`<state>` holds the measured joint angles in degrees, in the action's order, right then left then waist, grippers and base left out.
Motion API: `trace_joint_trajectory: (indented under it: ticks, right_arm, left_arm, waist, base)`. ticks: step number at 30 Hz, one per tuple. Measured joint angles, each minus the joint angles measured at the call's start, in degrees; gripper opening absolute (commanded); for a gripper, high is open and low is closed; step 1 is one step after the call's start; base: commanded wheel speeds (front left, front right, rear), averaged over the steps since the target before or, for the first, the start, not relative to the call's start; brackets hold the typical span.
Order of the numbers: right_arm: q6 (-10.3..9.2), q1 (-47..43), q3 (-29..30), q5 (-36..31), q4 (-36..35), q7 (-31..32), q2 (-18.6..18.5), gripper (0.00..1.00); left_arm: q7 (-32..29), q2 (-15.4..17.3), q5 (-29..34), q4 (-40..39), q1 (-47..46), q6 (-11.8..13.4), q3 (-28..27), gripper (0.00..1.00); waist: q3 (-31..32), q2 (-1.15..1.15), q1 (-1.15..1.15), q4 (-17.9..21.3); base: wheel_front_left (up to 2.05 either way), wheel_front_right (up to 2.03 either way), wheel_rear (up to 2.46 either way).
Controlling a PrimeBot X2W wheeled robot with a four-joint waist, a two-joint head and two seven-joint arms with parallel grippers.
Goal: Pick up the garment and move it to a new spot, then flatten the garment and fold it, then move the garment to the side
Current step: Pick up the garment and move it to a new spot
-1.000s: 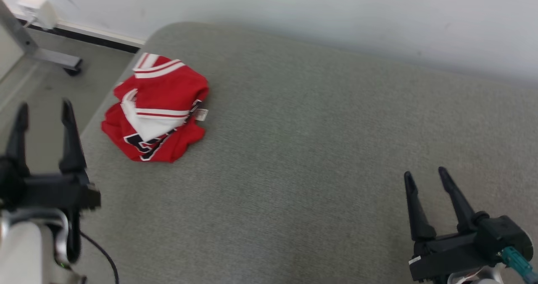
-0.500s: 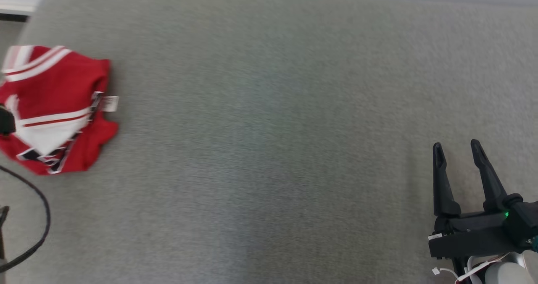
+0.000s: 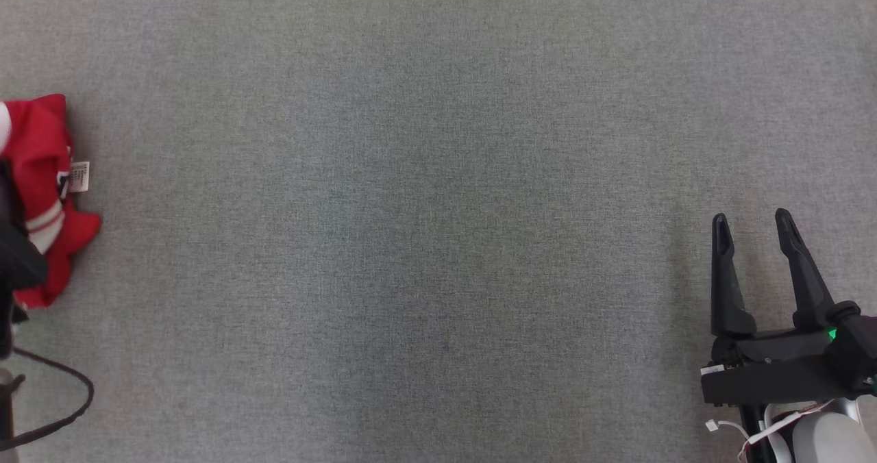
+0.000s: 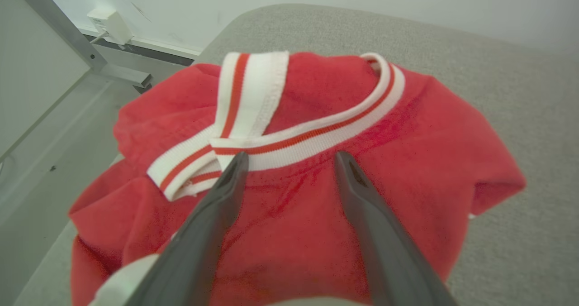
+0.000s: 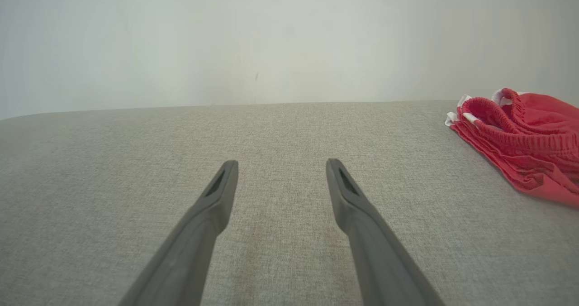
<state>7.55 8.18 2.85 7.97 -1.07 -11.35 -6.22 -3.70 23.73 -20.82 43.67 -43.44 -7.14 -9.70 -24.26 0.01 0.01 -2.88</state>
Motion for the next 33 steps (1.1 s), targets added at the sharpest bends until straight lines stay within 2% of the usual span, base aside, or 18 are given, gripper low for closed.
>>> trace_joint_trajectory:
  ticks: [6, 10, 11, 12, 13, 20, 27, 33]
  right_arm:
    - [0.00, 0.2, -0.6, -0.1, 0.0, 0.2, 0.2, 1.00]
    - [0.00, 0.2, -0.9, -0.1, -0.1, 0.3, 0.2, 1.00]
    - [0.00, 0.2, -0.9, -0.1, -0.1, 0.3, 0.2, 1.00]
    - [0.00, 0.2, -0.9, -0.1, -0.2, 0.3, 0.2, 1.00]
    - [0.00, 0.2, -0.9, -0.1, -0.2, 0.3, 0.2, 1.00]
    - [0.00, 0.4, -1.0, -0.1, 0.3, 0.4, 0.3, 1.00]
    - [0.00, 0.2, -1.6, 0.3, 2.1, -0.6, 1.0, 1.00]
    - [0.00, 0.0, -2.3, 1.6, 4.5, -1.7, 1.7, 1.00]
  left_arm:
    - [-10.3, 0.4, -3.8, 5.8, -0.2, -0.3, 1.7, 1.00]
    - [-14.4, 0.9, -5.5, 7.0, -0.5, -0.3, 2.7, 1.00]
    - [-15.1, 1.1, -5.9, 7.2, -0.5, -0.3, 3.0, 0.88]
    - [-15.7, 1.3, -6.1, 7.1, -0.5, -0.3, 3.5, 0.38]
    - [-15.8, 1.4, -6.3, 7.1, -0.6, -0.3, 3.6, 0.00]
    - [-12.6, 1.9, -5.3, 7.3, -0.6, 1.0, 4.7, 0.00]
    - [0.2, 3.5, -1.7, 1.9, -1.5, 2.8, 5.7, 0.00]
    - [5.7, 3.8, 1.1, -5.5, -4.4, 3.1, 8.1, 0.00]
  waist:
    - [0.3, 0.00, -0.01, 0.3]
    - [0.5, -0.01, -0.02, 0.8]
    - [0.6, -0.01, -0.02, 0.9]
    - [0.6, -0.01, -0.02, 1.0]
    - [0.6, -0.01, -0.02, 1.1]
    - [1.7, -0.01, -0.01, 1.7]
    - [4.2, -0.01, -0.01, 1.6]
    - [7.3, -0.01, -0.02, 1.6]
  base:
    - [0.00, 0.00, 0.00]
    - [0.00, 0.00, 0.00]
    - [0.00, 0.00, 0.00]
    - [0.00, 0.00, 0.00]
    - [0.00, 0.00, 0.00]
    - [0.00, 0.00, 0.00]
    - [0.00, 0.00, 0.00]
    - [0.00, 0.00, 0.00]
